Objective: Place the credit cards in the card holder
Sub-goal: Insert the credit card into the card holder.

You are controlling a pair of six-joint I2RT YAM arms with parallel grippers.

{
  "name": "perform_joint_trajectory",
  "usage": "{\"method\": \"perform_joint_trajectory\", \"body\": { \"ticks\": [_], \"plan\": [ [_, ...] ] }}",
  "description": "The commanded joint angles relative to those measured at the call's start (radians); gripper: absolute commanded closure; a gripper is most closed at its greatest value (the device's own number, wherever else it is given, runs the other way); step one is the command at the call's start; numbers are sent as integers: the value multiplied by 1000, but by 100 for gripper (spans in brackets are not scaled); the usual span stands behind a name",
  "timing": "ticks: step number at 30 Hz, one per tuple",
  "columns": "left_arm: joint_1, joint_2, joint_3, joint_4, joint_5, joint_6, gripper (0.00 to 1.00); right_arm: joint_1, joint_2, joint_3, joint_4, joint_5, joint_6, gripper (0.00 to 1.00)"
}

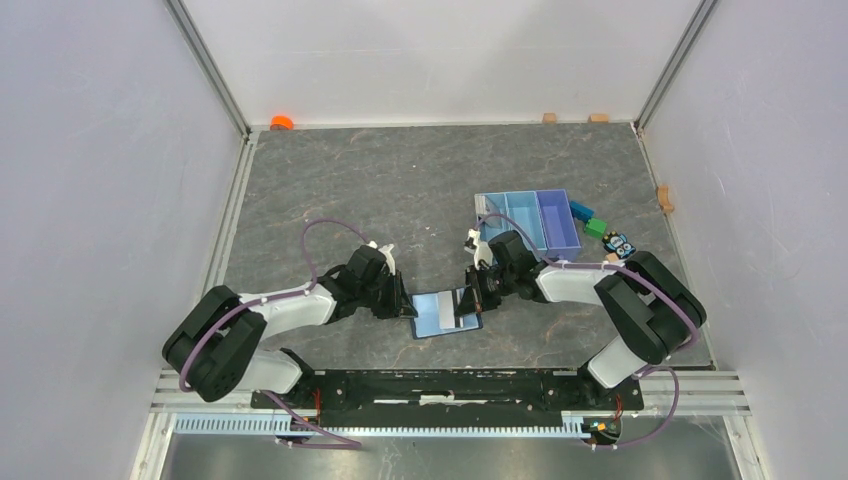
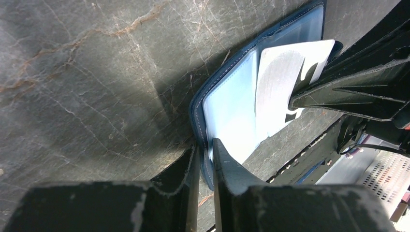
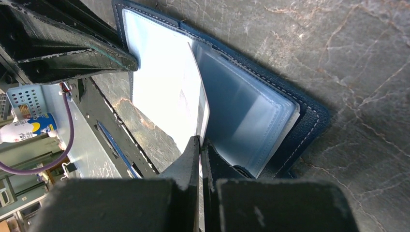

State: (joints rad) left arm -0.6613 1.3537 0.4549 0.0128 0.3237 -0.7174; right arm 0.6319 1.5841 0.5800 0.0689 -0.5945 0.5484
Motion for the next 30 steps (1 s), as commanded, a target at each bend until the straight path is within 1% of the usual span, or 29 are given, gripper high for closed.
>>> {"method": "perform_joint_trajectory", "body": {
  "ticks": [1, 9, 20, 30],
  "plan": [
    [-1, 15, -9, 21, 12, 5, 80, 7, 54, -23, -251, 107, -104, 100],
    [-1, 17, -9, 27, 17, 16, 81, 10, 66, -55, -294, 101, -99, 100],
    [-1, 26, -11, 51, 50, 36, 81, 42, 149, 7, -304, 104, -91, 100],
    [-1, 34, -12, 55, 72, 39, 81, 59, 165, 10, -234, 122, -25, 100]
  ]
}}
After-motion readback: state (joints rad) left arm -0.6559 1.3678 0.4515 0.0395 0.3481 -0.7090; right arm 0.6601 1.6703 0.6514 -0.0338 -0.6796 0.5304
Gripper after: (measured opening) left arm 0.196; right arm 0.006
